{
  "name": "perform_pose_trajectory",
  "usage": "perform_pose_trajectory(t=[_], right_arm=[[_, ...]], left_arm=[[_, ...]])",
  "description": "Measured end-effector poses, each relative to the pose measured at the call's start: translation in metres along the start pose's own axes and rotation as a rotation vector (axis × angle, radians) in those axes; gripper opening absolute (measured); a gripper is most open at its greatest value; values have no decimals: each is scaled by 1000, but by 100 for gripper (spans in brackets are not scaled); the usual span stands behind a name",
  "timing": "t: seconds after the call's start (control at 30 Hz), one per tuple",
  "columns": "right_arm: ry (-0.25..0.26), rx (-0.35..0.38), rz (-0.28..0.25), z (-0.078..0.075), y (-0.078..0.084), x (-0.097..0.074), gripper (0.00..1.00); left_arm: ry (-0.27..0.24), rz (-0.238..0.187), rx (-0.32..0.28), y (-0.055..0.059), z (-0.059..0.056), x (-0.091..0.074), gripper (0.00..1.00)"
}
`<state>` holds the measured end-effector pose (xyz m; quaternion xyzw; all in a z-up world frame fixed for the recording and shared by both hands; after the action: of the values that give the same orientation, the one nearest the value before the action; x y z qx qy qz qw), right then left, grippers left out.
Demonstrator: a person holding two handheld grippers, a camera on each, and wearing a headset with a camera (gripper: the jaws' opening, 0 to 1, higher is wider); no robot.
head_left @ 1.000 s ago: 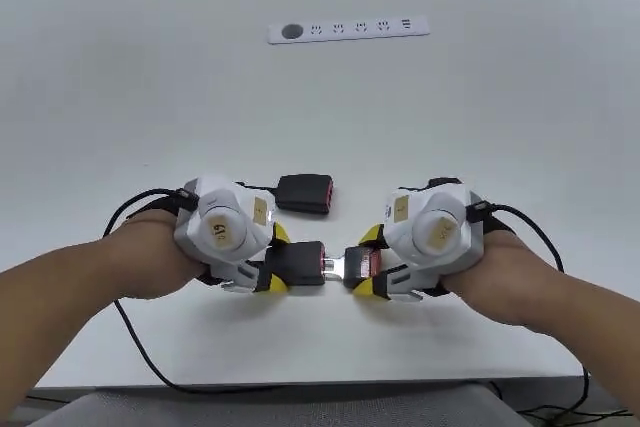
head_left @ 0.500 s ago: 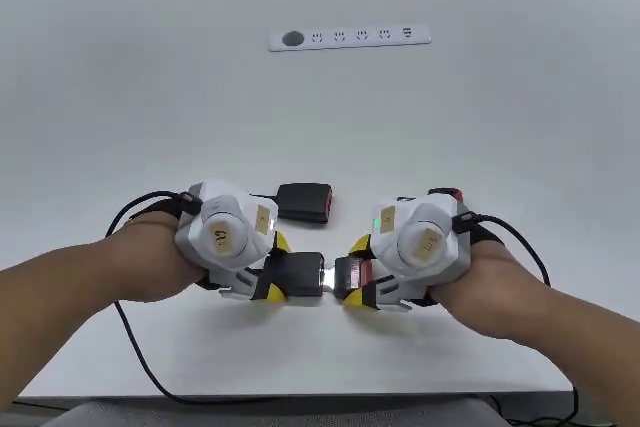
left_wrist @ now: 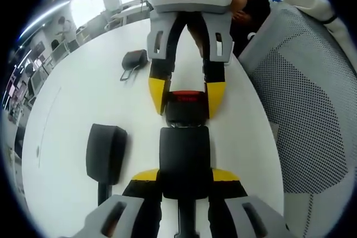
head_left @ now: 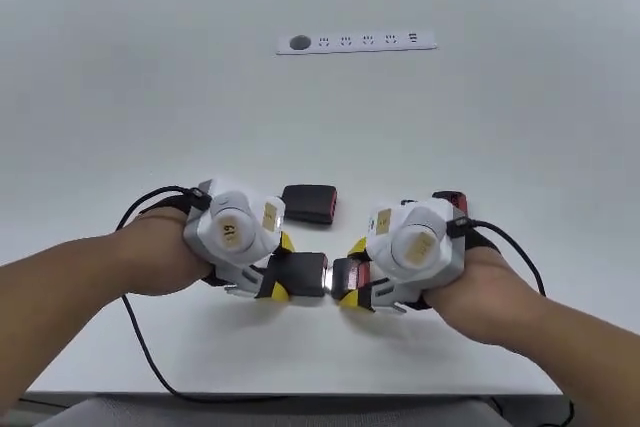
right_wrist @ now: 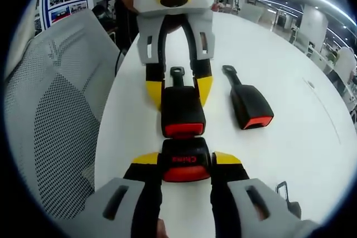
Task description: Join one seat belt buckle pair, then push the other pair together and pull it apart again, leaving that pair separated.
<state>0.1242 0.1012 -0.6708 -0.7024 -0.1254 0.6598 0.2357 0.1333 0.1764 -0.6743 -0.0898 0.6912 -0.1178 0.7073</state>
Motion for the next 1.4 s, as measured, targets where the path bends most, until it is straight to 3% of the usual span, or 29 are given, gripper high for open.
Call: perform_pose_trajectory(t=[0.2,0.43,0.8,0.9,1.2,1.3,1.4], right_arm=[[24,-20,29,3,1,-2,31],[16,-7,31,-1,4,2,31],[9,-4,28,1,3,1,31],[13,-3,28,1,3,2,31],[8,22,13,1,3,2,34],[1,20,11,1,3,2,34],[-5,36,6,1,3,1,35]], left_arm=[[-18,-39,-7,1,-2,-2,31],[-17,-47,-16,1,-3,-2,30],[-7,-35,-19,1,-4,-1,31],[4,-31,-49,1,-4,-1,31],[17,-17,-65,1,-3,-1,34],[15,-11,-74,-1,-3,-1,35],[-20,-2,-91,-2,0,-4,40]])
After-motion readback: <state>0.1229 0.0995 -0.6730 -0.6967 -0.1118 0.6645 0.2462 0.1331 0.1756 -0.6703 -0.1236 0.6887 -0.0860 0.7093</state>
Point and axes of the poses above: the centre of the closed fingertips' face, and the gripper's own axes: x roughly forward along the fingers, z roughly to its left, y roughly out of its underside, the point moved 2 cm from there along -x, roughly backward along the fingers, and after that the axes turned 12 degrees about z, right-handed, at the moved point
